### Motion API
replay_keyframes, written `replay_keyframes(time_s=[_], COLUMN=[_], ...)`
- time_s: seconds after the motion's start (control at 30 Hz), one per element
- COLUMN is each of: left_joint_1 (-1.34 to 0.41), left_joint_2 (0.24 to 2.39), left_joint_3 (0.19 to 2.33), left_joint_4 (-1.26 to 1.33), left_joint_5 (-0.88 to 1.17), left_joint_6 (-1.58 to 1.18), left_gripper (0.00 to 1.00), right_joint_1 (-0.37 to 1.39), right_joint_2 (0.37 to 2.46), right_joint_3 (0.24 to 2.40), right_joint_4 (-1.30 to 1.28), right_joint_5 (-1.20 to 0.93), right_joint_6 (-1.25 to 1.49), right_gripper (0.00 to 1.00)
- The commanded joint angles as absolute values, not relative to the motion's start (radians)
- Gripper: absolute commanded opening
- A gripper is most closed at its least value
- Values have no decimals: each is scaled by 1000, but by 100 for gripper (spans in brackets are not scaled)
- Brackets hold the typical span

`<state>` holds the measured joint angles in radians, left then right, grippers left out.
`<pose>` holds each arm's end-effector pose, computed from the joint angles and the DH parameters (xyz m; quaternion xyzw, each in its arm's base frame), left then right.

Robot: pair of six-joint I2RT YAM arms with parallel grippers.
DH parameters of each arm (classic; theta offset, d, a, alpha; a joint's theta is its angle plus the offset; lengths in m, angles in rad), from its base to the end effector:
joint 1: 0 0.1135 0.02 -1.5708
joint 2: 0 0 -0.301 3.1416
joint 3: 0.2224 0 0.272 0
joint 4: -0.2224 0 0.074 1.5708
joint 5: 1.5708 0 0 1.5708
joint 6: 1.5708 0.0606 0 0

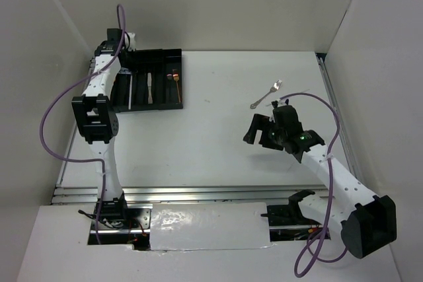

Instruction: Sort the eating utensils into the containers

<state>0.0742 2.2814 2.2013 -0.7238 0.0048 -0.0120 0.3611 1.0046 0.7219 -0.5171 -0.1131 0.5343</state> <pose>0.5774 0.0426 0.2833 -0.0391 0.9266 0.0094 0.3740 0.2067 0.0854 0.2549 0.0589 0.9235 0.2097 0.3158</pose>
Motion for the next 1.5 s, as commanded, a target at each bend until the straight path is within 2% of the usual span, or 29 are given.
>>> replay_keyframes(time_s=[0.0, 0.2, 0.33, 0.53, 0.93, 1.07, 1.47], left_joint_1=[89, 109, 109, 109, 110, 110, 84], left_joint_2=[2289, 2275, 2295, 2263, 2359, 2379, 2407], left_joint_3=[2243, 2284, 2393, 2252, 2272, 2266, 2226], left_joint_4=[-638, -663, -765, -643, -563, -565, -548], left_joint_5=[6, 34, 41, 29, -29, -38, -130], left_joint_6=[-37, -55, -46, -31, -20, -20, -34], left_gripper=[0, 0, 0, 0, 0, 15, 37], right_joint_1=[351, 348, 350, 348, 348, 348, 351], right_joint_2=[1014, 1052, 1066, 1080, 1109, 1121, 1141], right_joint_3=[773, 801, 811, 805, 825, 830, 854], right_joint_4=[-491, -489, -480, -474, -485, -488, -491], right_joint_5=[-106, -121, -124, -124, -118, -115, -115], right_joint_6=[535, 540, 532, 532, 534, 538, 552], right_gripper=[97, 97, 97, 97, 97, 97, 97])
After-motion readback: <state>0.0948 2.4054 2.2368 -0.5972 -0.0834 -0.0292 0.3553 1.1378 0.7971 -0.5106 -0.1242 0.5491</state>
